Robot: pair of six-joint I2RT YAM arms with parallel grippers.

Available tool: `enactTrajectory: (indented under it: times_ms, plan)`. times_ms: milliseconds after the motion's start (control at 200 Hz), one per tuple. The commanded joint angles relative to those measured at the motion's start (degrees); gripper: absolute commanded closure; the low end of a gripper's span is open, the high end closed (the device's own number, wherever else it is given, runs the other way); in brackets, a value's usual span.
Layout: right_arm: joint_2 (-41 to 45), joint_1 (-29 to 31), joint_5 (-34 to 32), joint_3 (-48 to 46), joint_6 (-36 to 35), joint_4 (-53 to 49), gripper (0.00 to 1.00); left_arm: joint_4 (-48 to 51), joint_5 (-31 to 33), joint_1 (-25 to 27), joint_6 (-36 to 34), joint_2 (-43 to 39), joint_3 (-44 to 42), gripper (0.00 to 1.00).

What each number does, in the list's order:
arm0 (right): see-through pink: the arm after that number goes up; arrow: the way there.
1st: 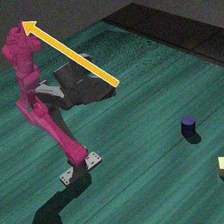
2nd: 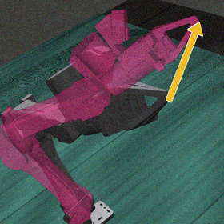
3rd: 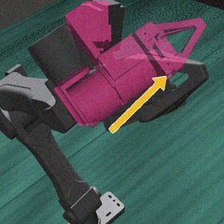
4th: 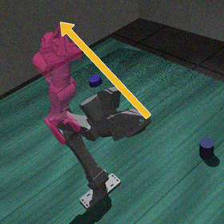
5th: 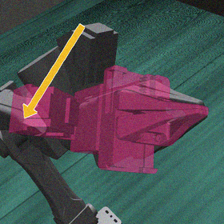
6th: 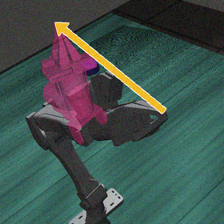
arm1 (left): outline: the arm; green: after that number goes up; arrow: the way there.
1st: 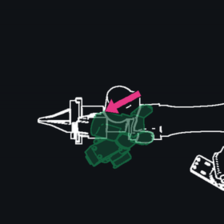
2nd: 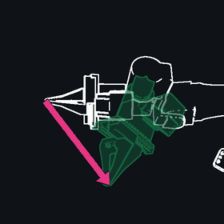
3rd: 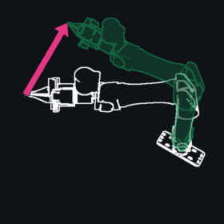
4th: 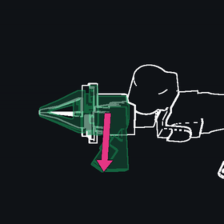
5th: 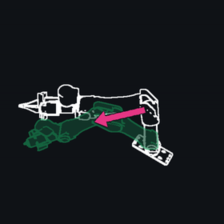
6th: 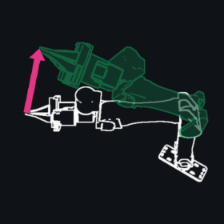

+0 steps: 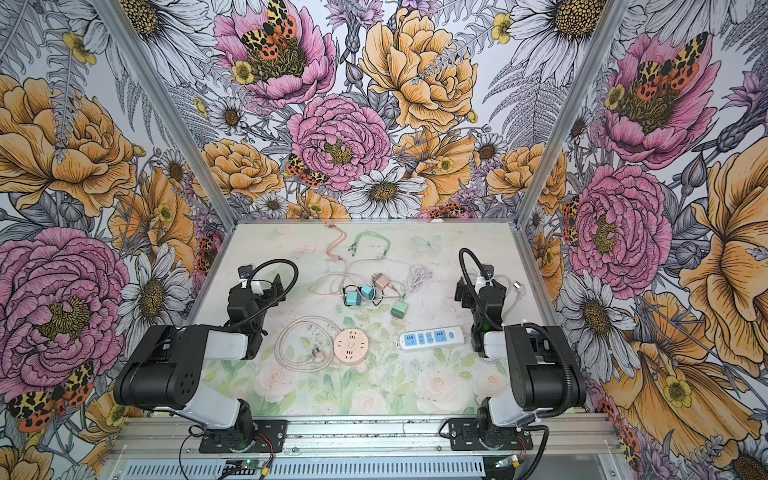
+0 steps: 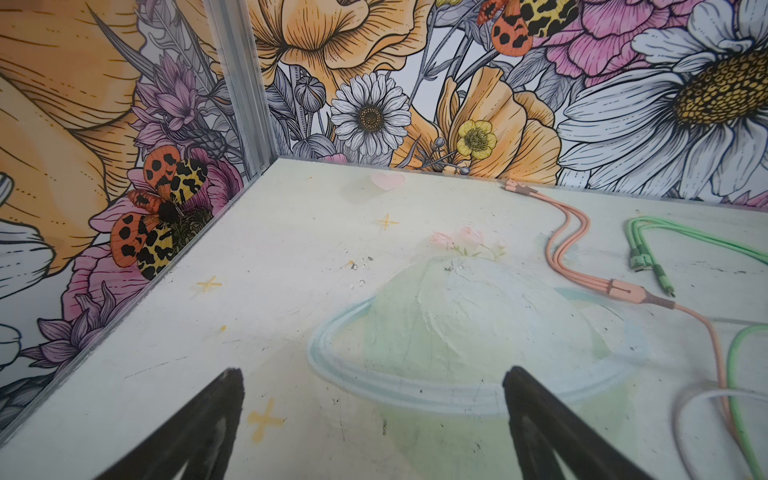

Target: Insert the plug

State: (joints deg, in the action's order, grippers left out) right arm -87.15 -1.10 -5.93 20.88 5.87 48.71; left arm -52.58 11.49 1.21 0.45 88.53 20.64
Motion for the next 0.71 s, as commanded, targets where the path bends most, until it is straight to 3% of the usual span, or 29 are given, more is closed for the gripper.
enactTrajectory:
  times_ms: [0, 95, 230, 425, 701]
  plan:
    - [-0.91, -0.17, 0.22, 1.44, -0.82, 1.45, 0.01, -1.6, -1.19, -0.6, -0.62, 0.28, 0.8, 0.01]
    - [-0.82, -0.17, -0.07, 1.38, -0.69, 1.63, 0.02, 1.36, 0.06, -0.42, -0.35, -1.12, 1.85, 0.01]
    - [2.17, -0.29, -4.11, 1.44, 1.14, -0.65, 0.02, 14.96, 2.19, -0.09, -0.43, -7.11, 6.68, 0.01]
    - [10.2, 0.11, -7.73, 4.14, 1.6, -12.09, 0.03, 31.14, 6.13, 2.49, 2.2, -17.14, 12.6, 0.01]
    - [18.42, 1.18, -9.06, 16.22, 5.37, -30.32, 0.06, 53.21, 17.72, 11.58, 6.69, -24.88, 21.78, 0.04]
